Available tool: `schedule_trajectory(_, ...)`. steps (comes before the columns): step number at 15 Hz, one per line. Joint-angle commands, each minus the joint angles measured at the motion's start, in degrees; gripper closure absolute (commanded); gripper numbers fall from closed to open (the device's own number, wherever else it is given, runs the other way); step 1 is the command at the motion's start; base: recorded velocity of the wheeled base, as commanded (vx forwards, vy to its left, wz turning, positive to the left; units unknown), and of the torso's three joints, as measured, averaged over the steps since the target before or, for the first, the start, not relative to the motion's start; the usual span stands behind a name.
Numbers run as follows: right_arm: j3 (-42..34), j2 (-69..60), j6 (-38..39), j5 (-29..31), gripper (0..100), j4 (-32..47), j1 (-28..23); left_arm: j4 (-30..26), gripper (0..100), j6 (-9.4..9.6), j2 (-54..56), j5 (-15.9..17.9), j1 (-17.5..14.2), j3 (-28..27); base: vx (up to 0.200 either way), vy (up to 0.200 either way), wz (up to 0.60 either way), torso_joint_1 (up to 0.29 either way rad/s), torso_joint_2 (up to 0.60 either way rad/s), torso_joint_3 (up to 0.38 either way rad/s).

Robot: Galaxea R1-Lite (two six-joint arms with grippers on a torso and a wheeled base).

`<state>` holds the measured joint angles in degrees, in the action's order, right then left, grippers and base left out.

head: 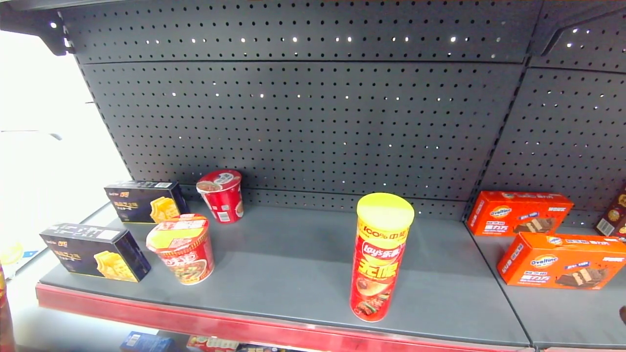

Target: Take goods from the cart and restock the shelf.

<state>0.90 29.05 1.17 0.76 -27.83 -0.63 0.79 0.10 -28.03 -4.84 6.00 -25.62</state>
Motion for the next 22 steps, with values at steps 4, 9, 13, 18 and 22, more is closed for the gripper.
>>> schedule_trajectory(4, 3.1, -25.4, -0.2, 2.3, 0, 28.1, -1.8, -1.7, 100, -0.01, 4.5, -1.1, 0.1, 1.7, 0.000, 0.000, 0.00, 0.000, 0.00, 0.000)
schedule_trajectory(9, -0.9, -25.4, -2.5, 6.5, 0, 23.8, -1.8, -2.4, 100, -0.01, 5.3, -1.1, 0.1, 1.4, 0.000, 0.000, 0.00, 0.000, 0.00, 0.000)
schedule_trajectory(13, -0.9, -25.4, -2.2, 7.9, 0, 23.8, -1.8, -2.9, 100, 0.43, 7.8, -0.4, 0.2, 1.2, 0.000, 0.000, 0.00, 0.000, 0.00, 0.000)
schedule_trajectory(18, -0.9, -25.4, -2.0, 6.3, 0, 23.9, -1.8, -17.7, 100, 7.99, 7.7, 0.0, 0.4, -7.1, 0.000, 0.080, 0.00, 0.002, 0.00, 0.000)
schedule_trajectory(22, -0.8, -25.4, -2.0, 5.6, 0, 24.0, -1.8, -18.4, 100, 7.99, 12.5, 2.6, 6.2, -5.7, 0.000, 0.050, 0.00, -0.001, 0.00, -0.001)
